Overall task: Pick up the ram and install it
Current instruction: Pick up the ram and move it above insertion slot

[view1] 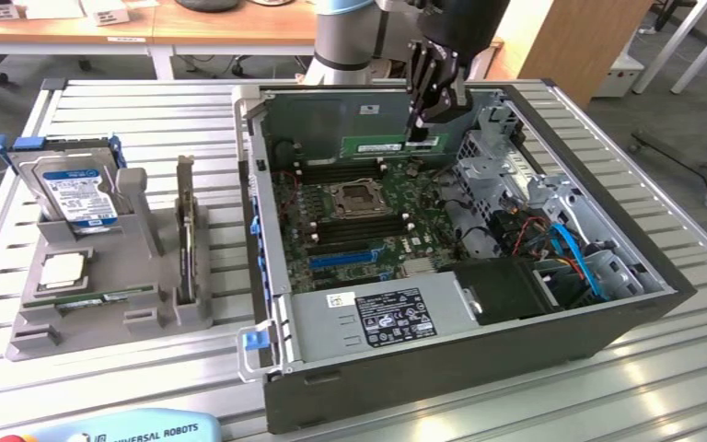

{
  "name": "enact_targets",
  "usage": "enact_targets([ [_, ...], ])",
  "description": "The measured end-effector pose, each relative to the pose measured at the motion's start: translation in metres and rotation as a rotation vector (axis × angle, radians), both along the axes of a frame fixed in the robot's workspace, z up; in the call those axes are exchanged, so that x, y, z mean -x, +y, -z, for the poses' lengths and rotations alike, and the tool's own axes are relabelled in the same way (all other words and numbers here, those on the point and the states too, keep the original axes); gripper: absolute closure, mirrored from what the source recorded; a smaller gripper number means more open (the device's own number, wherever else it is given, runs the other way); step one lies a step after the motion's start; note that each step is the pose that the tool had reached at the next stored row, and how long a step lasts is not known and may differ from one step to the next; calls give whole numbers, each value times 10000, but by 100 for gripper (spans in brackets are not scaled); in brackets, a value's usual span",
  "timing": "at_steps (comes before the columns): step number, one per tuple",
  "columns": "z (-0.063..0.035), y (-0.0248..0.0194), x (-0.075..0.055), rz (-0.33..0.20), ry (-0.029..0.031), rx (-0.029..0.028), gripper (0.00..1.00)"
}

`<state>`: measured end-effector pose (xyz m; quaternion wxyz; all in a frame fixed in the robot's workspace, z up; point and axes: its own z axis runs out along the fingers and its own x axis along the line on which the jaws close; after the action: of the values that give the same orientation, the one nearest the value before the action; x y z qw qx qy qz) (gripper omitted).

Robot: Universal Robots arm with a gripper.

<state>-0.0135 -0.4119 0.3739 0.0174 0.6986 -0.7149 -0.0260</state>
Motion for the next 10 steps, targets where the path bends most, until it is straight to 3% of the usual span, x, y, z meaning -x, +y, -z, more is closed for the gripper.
enact_targets([
  [10,10,4,72,0,-3,-2,89],
])
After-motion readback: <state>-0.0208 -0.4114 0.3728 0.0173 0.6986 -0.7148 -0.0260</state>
